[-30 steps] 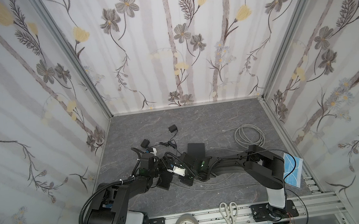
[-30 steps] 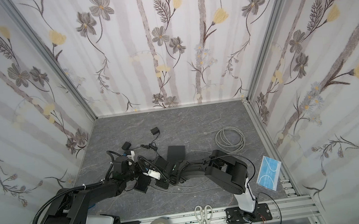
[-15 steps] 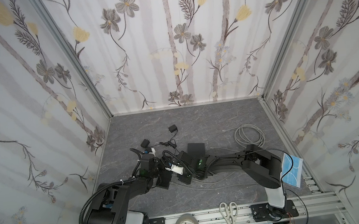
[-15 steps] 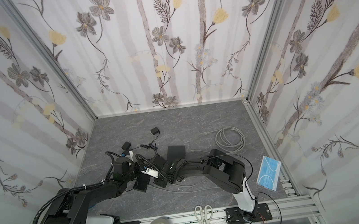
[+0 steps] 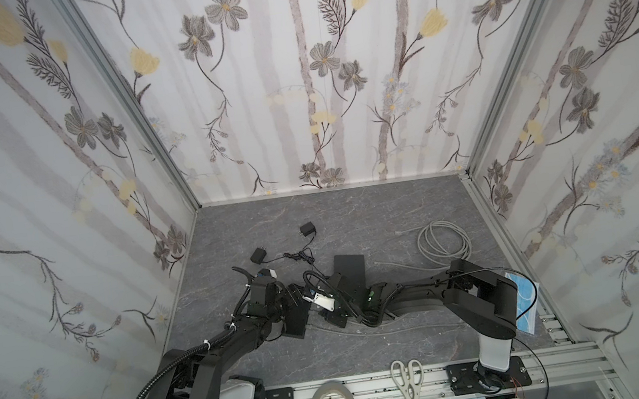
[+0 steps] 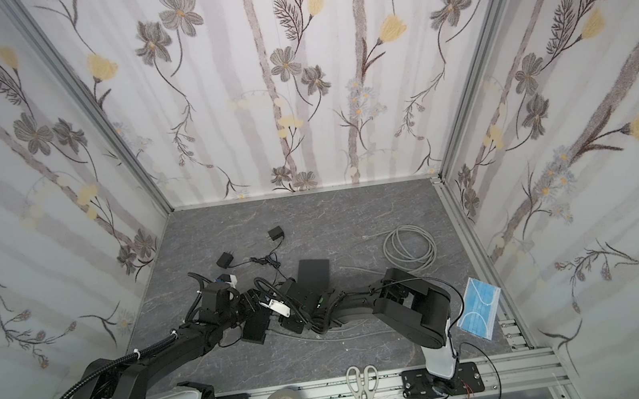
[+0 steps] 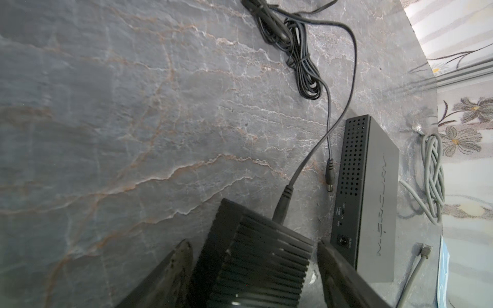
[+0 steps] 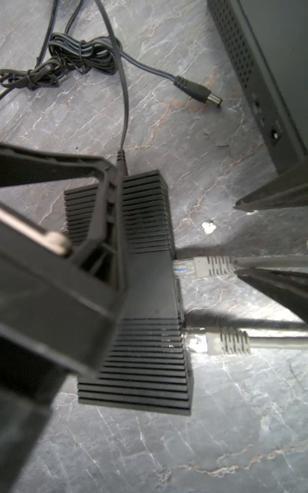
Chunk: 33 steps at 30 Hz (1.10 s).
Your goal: Insert the plug into the switch port
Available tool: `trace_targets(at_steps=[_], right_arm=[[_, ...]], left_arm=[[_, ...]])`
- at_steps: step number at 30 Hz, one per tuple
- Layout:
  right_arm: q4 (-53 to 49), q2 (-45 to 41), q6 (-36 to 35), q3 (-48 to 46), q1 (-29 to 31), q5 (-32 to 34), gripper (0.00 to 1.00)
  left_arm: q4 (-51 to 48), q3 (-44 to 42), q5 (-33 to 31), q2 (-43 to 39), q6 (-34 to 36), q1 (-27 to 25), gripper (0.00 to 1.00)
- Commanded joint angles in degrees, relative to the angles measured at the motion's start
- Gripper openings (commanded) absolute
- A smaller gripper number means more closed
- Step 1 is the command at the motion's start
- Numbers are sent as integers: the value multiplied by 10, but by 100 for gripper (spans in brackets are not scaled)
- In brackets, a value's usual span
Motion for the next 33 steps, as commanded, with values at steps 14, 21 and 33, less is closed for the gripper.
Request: trace_targets(at_steps=[14, 21, 33], right_arm=[[-7, 34, -19, 46, 5, -22, 38], [-20, 43, -30, 61, 4, -36, 38], [-20, 62, -24, 57, 3, -43, 34]], left_arm=[[-53, -1, -4, 21, -7, 0, 76], [-52, 2, -1, 27, -7, 0, 76], [-52, 4, 6, 30, -7, 1, 76]])
